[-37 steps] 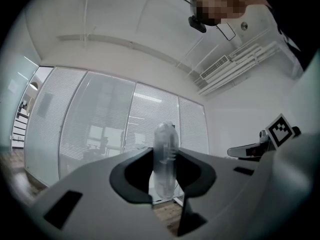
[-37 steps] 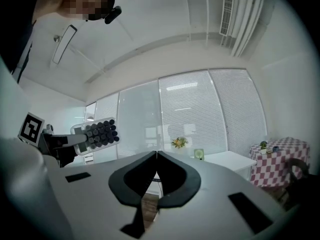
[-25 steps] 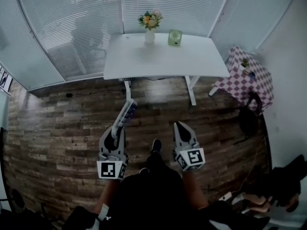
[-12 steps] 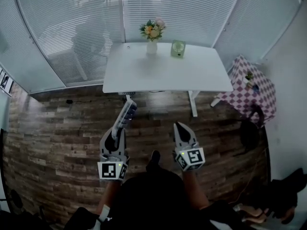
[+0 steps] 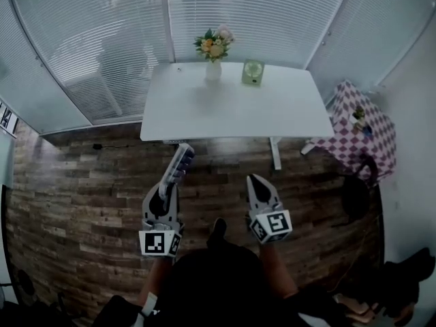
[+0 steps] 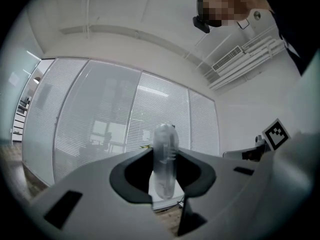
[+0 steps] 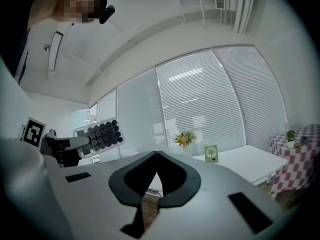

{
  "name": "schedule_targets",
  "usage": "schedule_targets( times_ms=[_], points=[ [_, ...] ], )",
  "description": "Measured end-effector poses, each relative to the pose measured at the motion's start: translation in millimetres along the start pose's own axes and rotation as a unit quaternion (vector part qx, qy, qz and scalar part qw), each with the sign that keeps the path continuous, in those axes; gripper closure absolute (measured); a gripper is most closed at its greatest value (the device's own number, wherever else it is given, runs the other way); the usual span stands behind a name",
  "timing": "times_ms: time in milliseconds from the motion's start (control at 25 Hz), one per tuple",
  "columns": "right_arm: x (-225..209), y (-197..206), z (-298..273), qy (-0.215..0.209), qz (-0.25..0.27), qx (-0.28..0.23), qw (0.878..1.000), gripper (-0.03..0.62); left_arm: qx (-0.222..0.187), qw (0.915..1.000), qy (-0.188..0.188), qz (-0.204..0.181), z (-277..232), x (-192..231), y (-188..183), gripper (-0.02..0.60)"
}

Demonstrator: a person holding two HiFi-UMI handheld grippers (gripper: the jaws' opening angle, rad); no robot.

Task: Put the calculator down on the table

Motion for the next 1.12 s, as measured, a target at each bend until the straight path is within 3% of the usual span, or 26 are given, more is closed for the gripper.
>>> schedule_targets(
  times_ms=[560,880,1120],
  points=[
    [-39,-1,-42,-0.011,-0.01,0.009,1.0,0.588,0.011,0.9999,-0.009,0.007,-59,0,10,0.48],
    [-54,-1,-66,-0.04,-0.004,0.016,0.999,0.588,0.013,0.9996,-0.026,0.007,-83,-5,18,0.48],
    [-56,1,-77,-0.042,0.016,0.032,0.998,0.589,0.024,0.9989,-0.037,-0.013,-84,-6,17,0.48]
  ],
)
Point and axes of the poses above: the fingertips, and each gripper's own axes: z backward along the fingers, x to its left, y out of its underside, the point moved 5 cm from there along z, backward along the fingers, and after that the axes turned 15 degrees about y, right-handed, at the moved point
